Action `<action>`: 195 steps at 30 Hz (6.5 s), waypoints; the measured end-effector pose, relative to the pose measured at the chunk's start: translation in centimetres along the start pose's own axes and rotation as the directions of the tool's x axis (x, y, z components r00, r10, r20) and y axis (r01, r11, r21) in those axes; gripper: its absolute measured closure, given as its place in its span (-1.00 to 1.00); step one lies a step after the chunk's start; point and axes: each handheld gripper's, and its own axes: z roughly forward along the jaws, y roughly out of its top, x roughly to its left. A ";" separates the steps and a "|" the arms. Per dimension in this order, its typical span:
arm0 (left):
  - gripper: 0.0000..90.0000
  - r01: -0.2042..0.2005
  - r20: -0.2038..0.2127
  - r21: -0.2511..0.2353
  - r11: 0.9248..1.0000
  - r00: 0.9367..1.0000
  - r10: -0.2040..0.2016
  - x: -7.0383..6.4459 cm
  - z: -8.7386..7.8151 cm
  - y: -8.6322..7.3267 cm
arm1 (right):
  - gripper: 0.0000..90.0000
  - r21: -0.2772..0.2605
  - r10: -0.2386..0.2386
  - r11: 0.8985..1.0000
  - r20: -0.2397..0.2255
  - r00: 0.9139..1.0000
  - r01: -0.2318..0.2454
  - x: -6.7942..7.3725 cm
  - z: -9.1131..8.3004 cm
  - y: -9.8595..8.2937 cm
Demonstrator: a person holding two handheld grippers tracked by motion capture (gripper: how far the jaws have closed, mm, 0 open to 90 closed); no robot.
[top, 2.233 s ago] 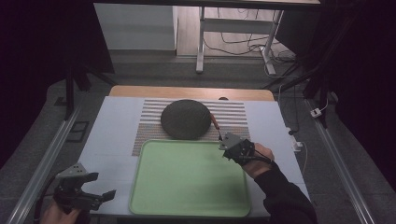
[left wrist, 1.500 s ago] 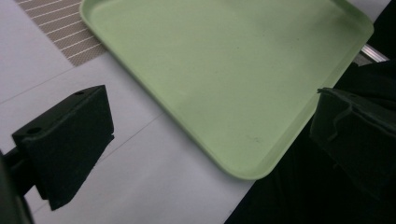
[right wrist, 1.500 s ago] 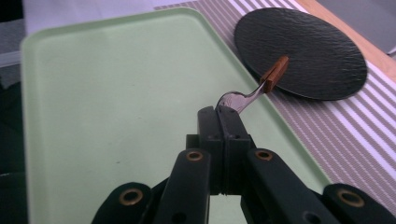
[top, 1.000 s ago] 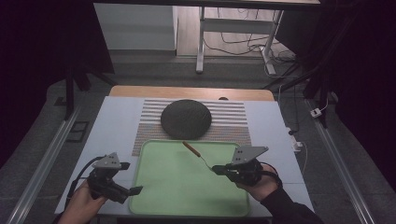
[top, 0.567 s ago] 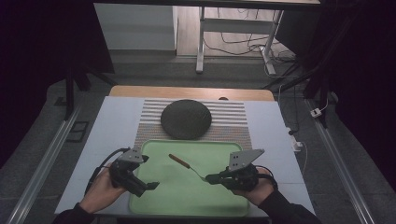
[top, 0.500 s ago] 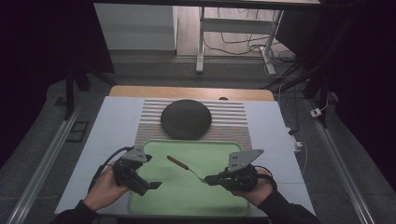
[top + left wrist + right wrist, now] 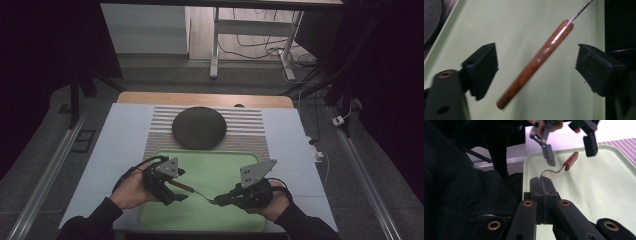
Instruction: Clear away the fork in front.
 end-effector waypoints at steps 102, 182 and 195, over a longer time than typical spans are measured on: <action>0.62 0.741 -0.253 0.124 0.660 0.667 -0.701 -2.4 1.3 -5.3 | -1.00 -0.147 0.360 0.923 0.654 0.665 -0.354 3.5 -6.5 -7.9; 0.97 0.525 -0.110 0.021 0.851 0.847 -0.520 2.0 4.6 -0.8 | -1.00 -0.104 0.364 0.910 0.662 0.655 -0.401 3.1 -6.3 -7.9; 0.97 0.504 -0.089 0.072 0.861 0.863 -0.498 1.2 6.5 -0.4 | -1.00 -0.105 0.367 0.909 0.660 0.655 -0.404 3.1 -6.3 -8.0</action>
